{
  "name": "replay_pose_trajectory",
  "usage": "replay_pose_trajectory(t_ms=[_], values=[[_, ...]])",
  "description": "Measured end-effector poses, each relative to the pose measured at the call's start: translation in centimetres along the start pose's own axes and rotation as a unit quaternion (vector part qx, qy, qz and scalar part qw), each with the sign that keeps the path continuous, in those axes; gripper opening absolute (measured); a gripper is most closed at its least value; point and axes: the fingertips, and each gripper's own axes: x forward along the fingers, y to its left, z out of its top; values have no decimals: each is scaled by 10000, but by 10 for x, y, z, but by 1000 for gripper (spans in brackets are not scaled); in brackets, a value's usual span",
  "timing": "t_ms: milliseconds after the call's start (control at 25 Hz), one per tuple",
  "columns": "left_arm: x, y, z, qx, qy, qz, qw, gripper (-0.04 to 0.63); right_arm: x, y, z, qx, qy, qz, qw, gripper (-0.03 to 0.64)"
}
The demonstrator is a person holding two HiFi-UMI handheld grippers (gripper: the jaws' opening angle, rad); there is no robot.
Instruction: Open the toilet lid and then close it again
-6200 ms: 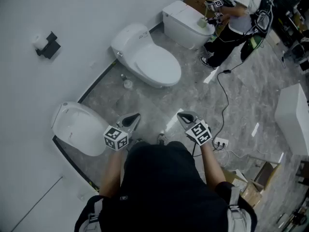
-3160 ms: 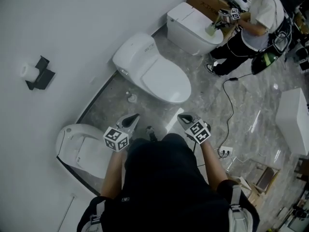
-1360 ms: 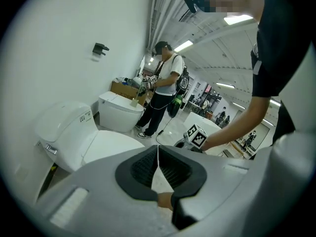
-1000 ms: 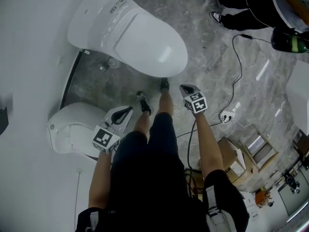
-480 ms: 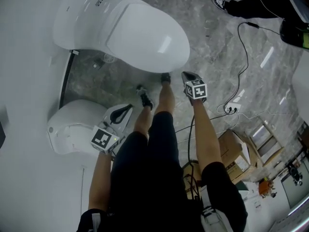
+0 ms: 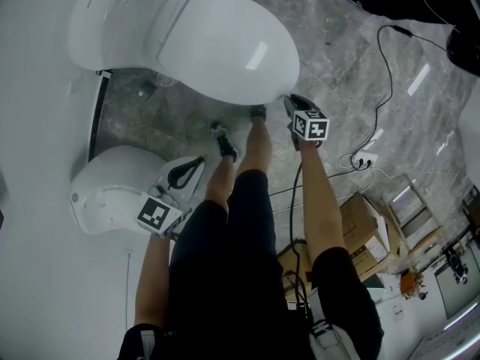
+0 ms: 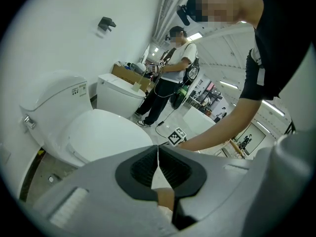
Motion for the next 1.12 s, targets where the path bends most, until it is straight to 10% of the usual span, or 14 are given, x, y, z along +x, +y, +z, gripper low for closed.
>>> replay_pose_trajectory(t_ms=[280, 1120], values=[[5, -2, -9, -52, 36, -36, 10000, 17, 11, -2, 11, 207, -119, 139, 9996, 220], [17, -9, -19, -115, 98, -123, 9998, 17, 12, -1, 23, 1946, -684, 506, 9772, 225]])
